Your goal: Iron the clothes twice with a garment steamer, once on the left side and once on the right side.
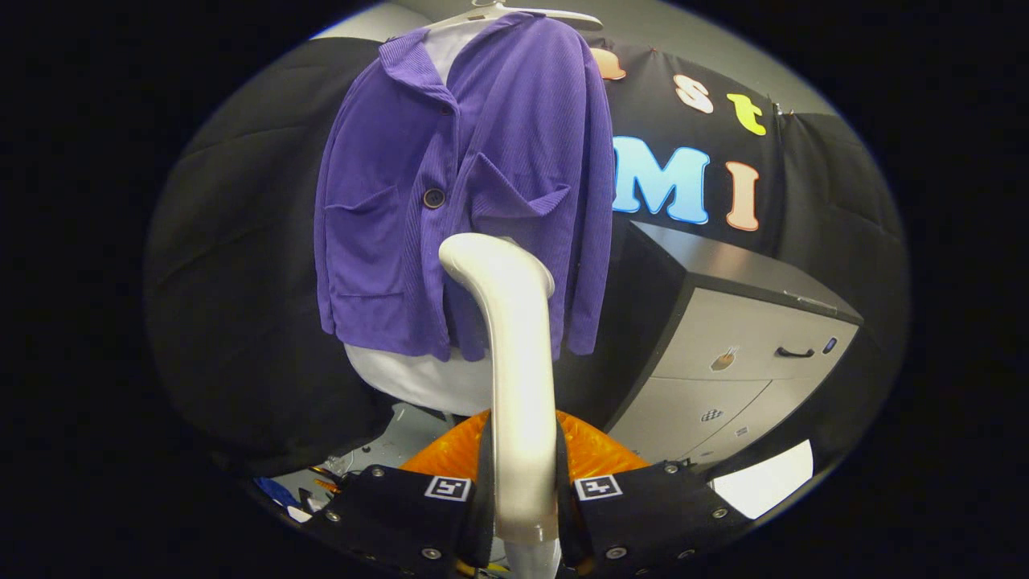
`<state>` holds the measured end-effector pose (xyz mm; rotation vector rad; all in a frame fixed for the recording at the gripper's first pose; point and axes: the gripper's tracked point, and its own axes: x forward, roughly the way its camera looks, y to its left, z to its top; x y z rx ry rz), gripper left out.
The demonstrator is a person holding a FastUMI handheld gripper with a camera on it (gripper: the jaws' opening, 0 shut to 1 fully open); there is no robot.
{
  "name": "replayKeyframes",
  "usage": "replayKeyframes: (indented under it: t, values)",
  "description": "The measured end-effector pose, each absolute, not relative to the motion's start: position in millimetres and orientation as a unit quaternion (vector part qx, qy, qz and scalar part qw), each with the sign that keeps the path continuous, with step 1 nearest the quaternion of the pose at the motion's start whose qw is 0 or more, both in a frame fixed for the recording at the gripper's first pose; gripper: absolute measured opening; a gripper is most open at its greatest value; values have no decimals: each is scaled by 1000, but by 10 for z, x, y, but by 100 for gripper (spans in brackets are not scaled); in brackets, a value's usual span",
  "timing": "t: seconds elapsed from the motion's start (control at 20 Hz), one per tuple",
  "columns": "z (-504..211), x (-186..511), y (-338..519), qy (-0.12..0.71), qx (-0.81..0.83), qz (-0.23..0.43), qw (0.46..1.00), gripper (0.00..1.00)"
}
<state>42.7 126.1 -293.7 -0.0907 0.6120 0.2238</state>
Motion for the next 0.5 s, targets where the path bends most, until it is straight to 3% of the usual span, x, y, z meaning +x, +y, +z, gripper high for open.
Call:
replayKeyframes:
  t: [0.3, 0.5]
  values:
    - [-3189, 89, 1149, 385, -4, 130, 914, 33]
    - [-2868, 31, 1034, 375, 0, 136, 917, 33]
